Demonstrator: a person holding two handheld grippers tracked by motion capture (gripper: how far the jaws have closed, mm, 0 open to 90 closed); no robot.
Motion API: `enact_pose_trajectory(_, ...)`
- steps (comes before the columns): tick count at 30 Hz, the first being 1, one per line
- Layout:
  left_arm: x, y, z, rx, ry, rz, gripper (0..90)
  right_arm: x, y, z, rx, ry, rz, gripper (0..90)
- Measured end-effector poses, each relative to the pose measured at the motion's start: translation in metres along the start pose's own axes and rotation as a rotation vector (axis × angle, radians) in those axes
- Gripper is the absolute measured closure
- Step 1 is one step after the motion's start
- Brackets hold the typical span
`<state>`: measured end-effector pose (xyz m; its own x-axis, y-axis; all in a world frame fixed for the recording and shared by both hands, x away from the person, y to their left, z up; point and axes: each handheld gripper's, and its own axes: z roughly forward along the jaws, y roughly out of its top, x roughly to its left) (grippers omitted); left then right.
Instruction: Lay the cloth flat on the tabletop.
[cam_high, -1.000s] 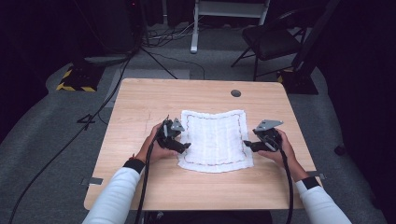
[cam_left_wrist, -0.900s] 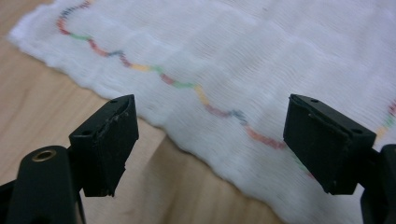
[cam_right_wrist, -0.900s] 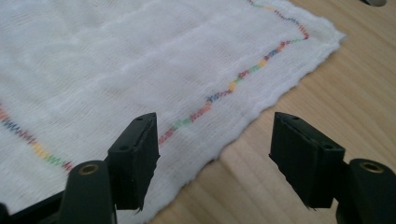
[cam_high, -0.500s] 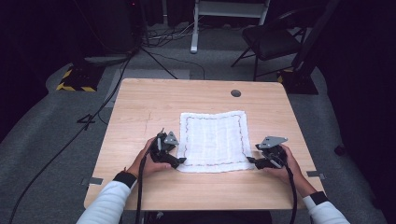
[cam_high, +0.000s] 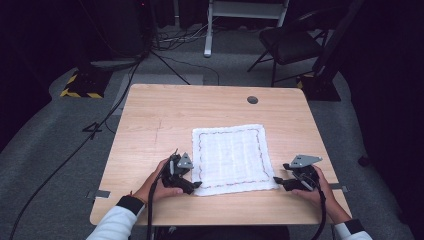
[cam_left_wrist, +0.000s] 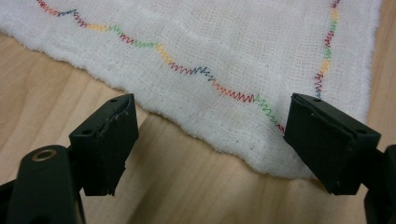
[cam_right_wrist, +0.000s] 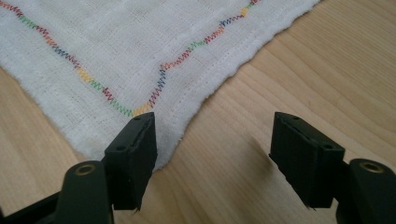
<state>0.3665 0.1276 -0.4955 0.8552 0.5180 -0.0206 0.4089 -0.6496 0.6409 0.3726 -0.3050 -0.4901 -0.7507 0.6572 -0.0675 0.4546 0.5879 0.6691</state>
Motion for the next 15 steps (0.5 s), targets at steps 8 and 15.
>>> enact_pose_trajectory(8, -0.008, -0.002, -0.011, -0.010, 0.021, 0.041, 16.7, 0.006, -0.008, -0.012, 0.027, 0.002, -0.019, 32.9)
enact_pose_trajectory(15, 0.002, -0.003, -0.018, -0.036, 0.034, 0.021, 16.7, 0.005, -0.006, -0.022, -0.019, -0.013, 0.005, 32.0)
